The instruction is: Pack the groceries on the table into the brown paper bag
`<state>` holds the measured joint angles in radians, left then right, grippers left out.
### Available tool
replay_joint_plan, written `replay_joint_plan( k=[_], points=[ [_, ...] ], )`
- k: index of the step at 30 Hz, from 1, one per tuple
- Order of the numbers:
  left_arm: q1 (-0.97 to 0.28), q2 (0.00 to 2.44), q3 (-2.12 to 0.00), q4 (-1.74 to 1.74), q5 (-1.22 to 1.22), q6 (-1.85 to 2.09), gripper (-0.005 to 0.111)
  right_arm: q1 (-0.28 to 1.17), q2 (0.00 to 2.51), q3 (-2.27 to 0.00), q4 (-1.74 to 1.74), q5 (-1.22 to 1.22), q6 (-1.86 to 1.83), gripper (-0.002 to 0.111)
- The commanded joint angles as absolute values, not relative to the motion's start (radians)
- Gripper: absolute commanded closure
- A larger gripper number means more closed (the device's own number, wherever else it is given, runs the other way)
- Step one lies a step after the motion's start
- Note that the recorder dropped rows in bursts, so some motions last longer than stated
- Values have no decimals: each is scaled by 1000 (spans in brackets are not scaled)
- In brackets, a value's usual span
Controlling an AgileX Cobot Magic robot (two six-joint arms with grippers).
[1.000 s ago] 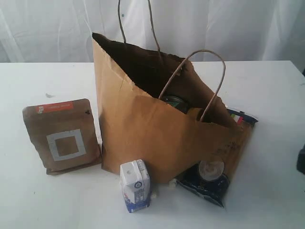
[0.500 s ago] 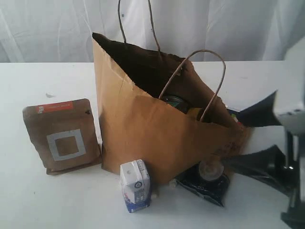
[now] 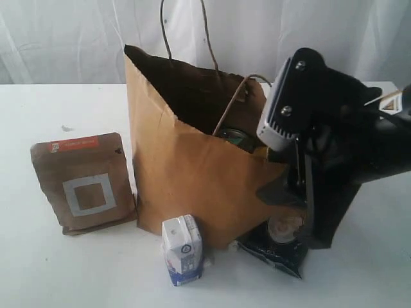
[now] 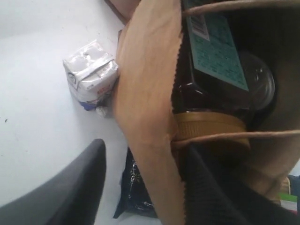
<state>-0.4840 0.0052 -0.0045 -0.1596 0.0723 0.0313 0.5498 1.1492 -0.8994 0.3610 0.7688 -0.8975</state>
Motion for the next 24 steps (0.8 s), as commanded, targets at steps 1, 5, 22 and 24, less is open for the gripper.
replay_joint_plan(
  k=[1, 5, 22, 24],
  points=[
    [-480, 0, 0, -159, 79, 25, 106, 552, 1214, -932, 331, 815, -906, 64],
    [-480, 0, 0, -159, 79, 25, 106, 552, 1230, -976, 305, 850, -906, 99],
    [-480, 0, 0, -159, 79, 25, 106, 561, 1329, -1272, 298, 965, -886, 108],
    [-480, 0, 0, -159, 79, 25, 106, 575, 1355, -1293, 295, 978, -886, 108]
  ],
)
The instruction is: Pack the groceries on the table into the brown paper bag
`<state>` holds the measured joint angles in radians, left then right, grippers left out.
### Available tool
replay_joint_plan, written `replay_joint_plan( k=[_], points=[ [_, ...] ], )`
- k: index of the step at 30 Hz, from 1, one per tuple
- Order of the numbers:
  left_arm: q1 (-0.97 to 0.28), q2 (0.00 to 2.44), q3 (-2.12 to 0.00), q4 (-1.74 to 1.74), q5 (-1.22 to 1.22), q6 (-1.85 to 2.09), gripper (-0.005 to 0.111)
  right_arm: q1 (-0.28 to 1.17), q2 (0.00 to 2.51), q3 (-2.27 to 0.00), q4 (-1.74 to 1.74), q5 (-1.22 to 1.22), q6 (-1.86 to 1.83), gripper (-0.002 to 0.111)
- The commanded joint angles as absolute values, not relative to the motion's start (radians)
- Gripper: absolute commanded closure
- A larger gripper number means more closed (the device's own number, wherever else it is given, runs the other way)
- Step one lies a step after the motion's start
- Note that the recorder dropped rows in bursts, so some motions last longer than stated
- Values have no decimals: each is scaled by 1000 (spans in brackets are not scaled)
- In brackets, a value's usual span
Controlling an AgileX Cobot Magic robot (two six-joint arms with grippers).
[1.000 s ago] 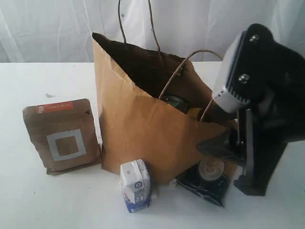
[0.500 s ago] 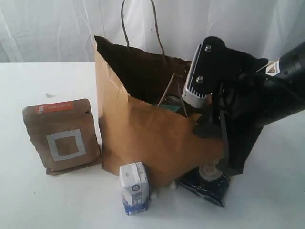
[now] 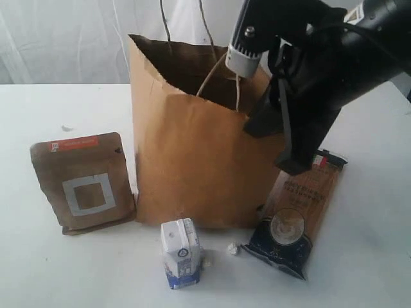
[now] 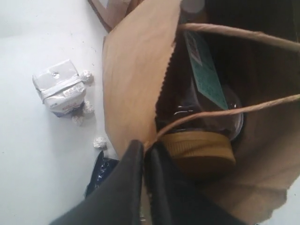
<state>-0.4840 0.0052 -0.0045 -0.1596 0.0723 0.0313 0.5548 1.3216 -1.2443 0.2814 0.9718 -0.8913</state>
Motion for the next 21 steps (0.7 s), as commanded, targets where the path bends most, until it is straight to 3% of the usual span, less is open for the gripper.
replay_joint_plan(
  k=[1, 21],
  points=[
    [-480, 0, 0, -159, 79, 25, 106, 581, 1365, -1301, 295, 982, -886, 108],
    [-480, 0, 0, -159, 79, 25, 106, 598, 1455, -1339, 250, 856, -754, 108]
  ],
)
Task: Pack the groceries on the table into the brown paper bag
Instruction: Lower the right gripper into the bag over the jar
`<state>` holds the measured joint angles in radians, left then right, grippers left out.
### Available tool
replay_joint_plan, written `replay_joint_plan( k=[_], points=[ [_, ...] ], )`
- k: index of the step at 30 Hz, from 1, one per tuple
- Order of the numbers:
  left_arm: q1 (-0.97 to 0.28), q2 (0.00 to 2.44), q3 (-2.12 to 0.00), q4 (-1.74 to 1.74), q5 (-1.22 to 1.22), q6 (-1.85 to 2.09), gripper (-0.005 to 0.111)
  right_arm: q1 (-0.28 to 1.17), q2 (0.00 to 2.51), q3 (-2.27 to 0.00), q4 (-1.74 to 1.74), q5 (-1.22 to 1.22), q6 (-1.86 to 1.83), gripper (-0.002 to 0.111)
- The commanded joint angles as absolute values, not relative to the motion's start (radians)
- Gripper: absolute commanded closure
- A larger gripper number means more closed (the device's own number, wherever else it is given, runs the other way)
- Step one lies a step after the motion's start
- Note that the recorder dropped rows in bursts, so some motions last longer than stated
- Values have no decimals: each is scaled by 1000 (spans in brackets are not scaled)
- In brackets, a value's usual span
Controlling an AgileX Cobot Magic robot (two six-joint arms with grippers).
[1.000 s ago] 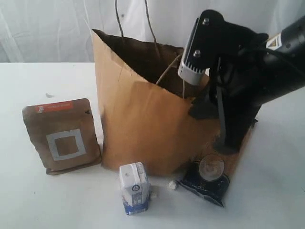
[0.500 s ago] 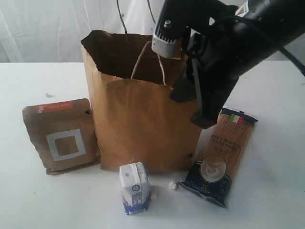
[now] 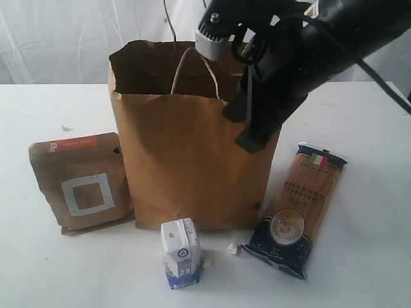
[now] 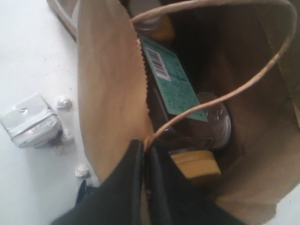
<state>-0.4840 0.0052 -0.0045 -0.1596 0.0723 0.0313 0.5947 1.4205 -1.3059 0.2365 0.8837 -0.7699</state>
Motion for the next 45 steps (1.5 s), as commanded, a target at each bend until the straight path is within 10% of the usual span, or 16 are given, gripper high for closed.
replay_joint_plan(
  k=[1, 9, 18, 45],
  points=[
    [-480, 0, 0, -159, 79, 25, 106, 598, 1462, -1348, 250, 860, -754, 108],
    [-480, 0, 0, -159, 79, 25, 106, 598, 1468, -1389, 223, 912, -671, 105],
    [-480, 0, 0, -159, 79, 25, 106, 598, 1450, -1397, 230, 982, -649, 48],
    [-480, 0, 0, -159, 79, 25, 106, 598, 1134, -1395, 469, 1143, -633, 50]
  ],
)
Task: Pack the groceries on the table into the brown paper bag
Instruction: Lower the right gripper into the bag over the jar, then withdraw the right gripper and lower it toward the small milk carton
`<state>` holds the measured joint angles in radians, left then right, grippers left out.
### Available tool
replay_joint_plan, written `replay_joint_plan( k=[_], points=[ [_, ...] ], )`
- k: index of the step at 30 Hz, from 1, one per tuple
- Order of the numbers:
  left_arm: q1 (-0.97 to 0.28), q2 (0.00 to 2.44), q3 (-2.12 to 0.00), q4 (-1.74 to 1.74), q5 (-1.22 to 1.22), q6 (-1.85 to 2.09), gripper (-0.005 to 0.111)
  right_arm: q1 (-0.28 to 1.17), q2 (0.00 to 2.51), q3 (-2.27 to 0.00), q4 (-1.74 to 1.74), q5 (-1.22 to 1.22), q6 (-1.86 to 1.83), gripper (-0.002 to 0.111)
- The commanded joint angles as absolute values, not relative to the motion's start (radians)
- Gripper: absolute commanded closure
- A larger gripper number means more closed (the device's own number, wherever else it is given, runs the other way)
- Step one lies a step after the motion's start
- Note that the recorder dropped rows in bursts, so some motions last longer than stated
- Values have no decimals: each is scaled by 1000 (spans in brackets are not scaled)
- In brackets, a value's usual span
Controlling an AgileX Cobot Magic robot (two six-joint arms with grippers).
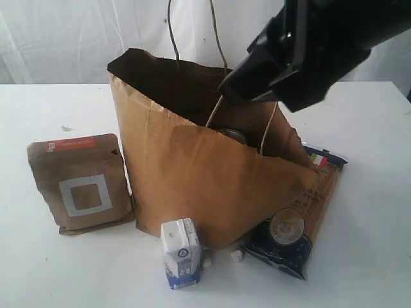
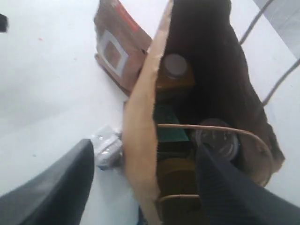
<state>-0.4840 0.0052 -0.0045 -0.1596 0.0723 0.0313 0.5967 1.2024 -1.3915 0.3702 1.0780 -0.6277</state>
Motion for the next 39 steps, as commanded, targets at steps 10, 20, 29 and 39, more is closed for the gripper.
replay_joint_plan(
  k=[10, 20, 29, 39],
  points=[
    [-480, 0, 0, -159, 79, 25, 106, 598, 958, -1310, 632, 1221, -653, 50],
    [-480, 0, 0, -159, 79, 25, 106, 598, 929, -1063, 781, 1221, -761, 50],
    [-480, 0, 0, -159, 79, 25, 106, 598, 929, -897, 785, 1198, -791, 50],
    [-480, 0, 0, -159, 79, 25, 106, 598, 931, -728, 728, 1068, -830, 50]
  ],
)
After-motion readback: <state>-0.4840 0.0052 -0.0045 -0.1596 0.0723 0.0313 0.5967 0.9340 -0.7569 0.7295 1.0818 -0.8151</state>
